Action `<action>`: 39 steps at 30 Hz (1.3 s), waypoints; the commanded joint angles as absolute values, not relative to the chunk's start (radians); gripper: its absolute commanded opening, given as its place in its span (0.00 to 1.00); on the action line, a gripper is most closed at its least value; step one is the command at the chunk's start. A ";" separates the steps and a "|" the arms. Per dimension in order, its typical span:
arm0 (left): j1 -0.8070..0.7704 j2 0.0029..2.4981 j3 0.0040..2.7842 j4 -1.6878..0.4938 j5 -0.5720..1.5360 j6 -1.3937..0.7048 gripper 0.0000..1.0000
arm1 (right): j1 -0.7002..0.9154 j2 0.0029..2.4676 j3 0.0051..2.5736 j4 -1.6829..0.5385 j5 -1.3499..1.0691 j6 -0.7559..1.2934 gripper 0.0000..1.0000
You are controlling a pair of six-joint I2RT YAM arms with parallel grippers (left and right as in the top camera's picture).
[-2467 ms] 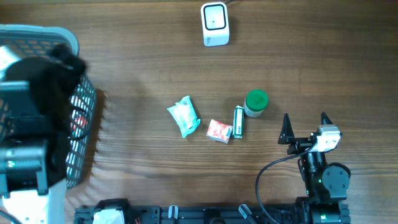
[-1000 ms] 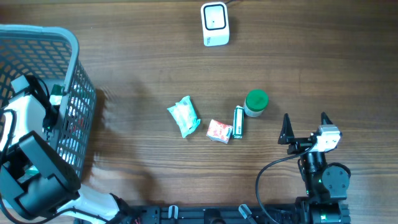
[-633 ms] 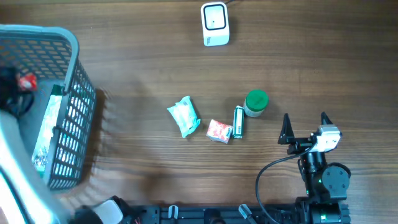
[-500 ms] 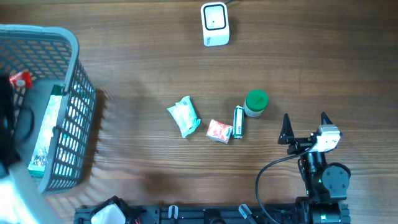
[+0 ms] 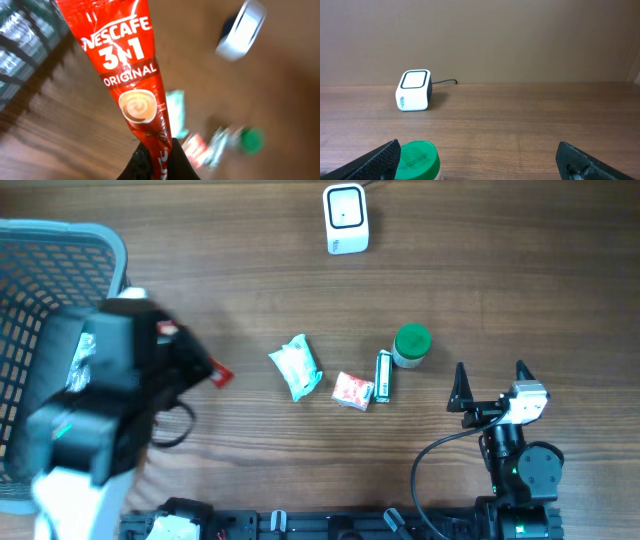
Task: Scan the item barcode
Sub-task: 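Place the red Nescafe stick on the table beside the packet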
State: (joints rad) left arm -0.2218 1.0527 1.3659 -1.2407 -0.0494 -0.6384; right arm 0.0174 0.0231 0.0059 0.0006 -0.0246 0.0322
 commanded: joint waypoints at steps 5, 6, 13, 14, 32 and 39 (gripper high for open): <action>-0.569 1.322 1.125 -0.957 -0.122 -0.423 0.04 | 0.023 0.023 0.006 0.004 -0.016 0.041 1.00; -0.598 1.362 1.126 -0.914 -0.122 -0.386 0.04 | 0.023 0.023 0.006 0.004 -0.016 0.041 1.00; -0.680 1.711 1.126 -0.698 -0.122 -0.208 0.04 | 0.023 0.023 0.006 0.004 -0.015 0.041 1.00; -0.680 1.754 1.126 -0.694 -0.121 -0.208 0.04 | 0.023 0.023 0.006 0.004 -0.015 0.041 1.00; -0.685 1.798 1.149 -0.682 -0.121 -0.217 0.93 | 0.023 0.023 0.006 0.004 -0.015 0.041 1.00; -0.685 1.556 1.307 -0.760 -0.122 -0.216 1.00 | 0.023 0.023 0.006 0.004 -0.016 0.041 1.00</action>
